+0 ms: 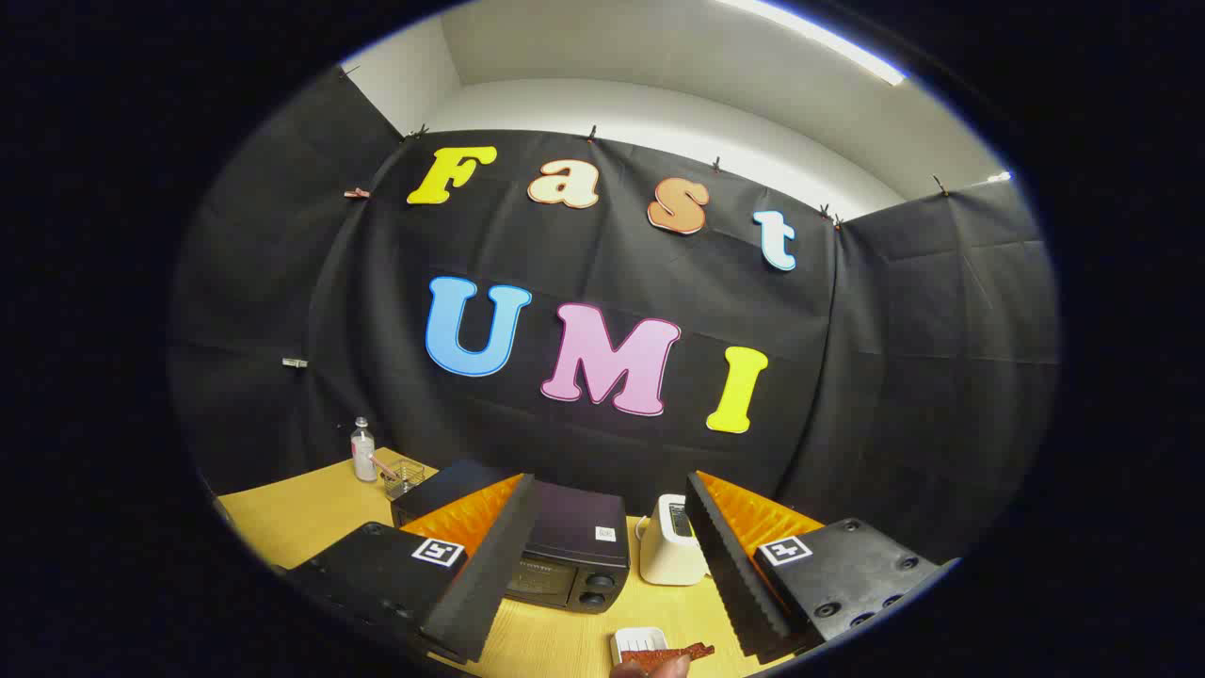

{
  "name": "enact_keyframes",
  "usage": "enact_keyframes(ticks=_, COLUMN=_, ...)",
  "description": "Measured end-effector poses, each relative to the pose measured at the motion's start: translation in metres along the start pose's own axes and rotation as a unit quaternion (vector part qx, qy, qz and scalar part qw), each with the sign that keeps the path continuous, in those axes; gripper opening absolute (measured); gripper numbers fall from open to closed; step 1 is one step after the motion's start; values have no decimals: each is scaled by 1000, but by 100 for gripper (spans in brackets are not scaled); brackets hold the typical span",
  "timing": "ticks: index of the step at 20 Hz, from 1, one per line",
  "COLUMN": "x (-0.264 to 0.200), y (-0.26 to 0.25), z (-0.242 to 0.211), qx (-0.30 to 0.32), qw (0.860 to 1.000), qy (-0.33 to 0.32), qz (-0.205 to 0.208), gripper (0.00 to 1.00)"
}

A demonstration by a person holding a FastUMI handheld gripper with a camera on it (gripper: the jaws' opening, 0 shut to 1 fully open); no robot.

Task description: Open the toaster oven, put the food inside, and close the toaster oven door.

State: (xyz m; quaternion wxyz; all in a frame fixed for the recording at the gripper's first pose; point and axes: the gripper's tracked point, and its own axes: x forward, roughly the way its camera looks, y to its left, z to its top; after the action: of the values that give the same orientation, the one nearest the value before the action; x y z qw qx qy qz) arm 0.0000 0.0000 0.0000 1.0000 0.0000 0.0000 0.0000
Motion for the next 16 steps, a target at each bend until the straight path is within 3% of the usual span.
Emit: enact_keyframes(ticks=16, x=-5, y=22, z=-13, qx=20, qw=1000, qy=20, qz=12, gripper=97)
